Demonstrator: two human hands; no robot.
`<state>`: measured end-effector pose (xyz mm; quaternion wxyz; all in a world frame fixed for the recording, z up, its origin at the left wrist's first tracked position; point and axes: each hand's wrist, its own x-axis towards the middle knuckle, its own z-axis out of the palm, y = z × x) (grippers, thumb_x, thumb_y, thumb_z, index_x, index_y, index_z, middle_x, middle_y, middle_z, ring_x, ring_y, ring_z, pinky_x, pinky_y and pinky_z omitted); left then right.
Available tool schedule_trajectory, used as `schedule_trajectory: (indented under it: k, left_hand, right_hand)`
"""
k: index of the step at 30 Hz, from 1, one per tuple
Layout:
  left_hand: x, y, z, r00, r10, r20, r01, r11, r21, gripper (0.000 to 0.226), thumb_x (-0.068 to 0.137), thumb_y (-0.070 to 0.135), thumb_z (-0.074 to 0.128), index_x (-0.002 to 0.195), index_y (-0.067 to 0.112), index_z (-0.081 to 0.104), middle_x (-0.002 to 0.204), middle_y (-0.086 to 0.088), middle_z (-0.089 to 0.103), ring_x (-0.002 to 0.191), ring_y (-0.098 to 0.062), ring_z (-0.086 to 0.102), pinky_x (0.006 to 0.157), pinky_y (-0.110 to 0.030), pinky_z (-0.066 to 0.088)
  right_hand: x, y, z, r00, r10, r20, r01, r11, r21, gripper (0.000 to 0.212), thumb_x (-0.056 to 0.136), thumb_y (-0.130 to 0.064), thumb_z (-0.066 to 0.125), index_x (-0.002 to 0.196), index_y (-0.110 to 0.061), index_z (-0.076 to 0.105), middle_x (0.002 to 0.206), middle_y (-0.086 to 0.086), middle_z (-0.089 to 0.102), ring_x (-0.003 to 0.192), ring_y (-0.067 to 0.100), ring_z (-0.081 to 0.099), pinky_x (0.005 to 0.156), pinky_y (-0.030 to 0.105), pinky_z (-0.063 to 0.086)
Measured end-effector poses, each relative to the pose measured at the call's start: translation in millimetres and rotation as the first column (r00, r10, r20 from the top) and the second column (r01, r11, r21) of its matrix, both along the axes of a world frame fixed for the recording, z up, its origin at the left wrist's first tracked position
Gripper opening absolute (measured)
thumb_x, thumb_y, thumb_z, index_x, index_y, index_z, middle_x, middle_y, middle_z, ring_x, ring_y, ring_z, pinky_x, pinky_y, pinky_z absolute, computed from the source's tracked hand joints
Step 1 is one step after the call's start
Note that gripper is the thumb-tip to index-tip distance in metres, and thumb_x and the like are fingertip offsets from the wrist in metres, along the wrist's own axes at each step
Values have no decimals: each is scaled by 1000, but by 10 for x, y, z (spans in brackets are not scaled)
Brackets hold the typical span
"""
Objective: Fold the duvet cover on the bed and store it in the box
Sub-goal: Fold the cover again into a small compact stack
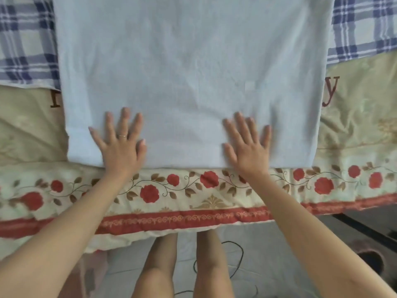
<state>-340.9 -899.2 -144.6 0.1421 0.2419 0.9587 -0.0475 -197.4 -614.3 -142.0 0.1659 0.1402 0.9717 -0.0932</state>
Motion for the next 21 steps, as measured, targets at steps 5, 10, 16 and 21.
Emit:
schedule_trajectory:
  k: [5,10,16,21]
  left_hand:
    - [193,-619,78,943,318,99,-315,948,-48,65,95,47,19,152,23,1,158,-15,-5,141,-47,3,105,-69,10]
    - [119,-337,306,590,768,248,-807,558,194,71,95,35,47,148,2,14,150,-26,24,133,-42,29,107,-50,30]
    - [-175,-615,615,528,744,411,-846,417,332,51,91,44,56,90,-7,58,82,-16,60,82,-34,59,67,-35,41]
    - [-69,-798,604,493,731,471,-869,385,311,45,93,42,53,98,-2,59,89,-15,61,86,-30,58,76,-37,46]
  right_hand:
    - [842,567,104,886,-416,204,410,909,72,81,91,-71,15,149,-25,-16,156,-5,-20,145,18,-13,116,48,-9]
    - [649,504,377,459,-882,107,871,422,-252,96,84,-49,65,150,-7,10,153,17,18,142,33,19,116,50,19]
    - [590,642,598,73,-986,153,864,-14,-503,40,85,-37,65,108,-5,56,98,6,61,86,23,60,64,30,52]
    - [520,491,683,-38,-987,159,860,-113,-497,36,87,-30,65,113,-7,56,106,5,62,94,22,60,82,35,53]
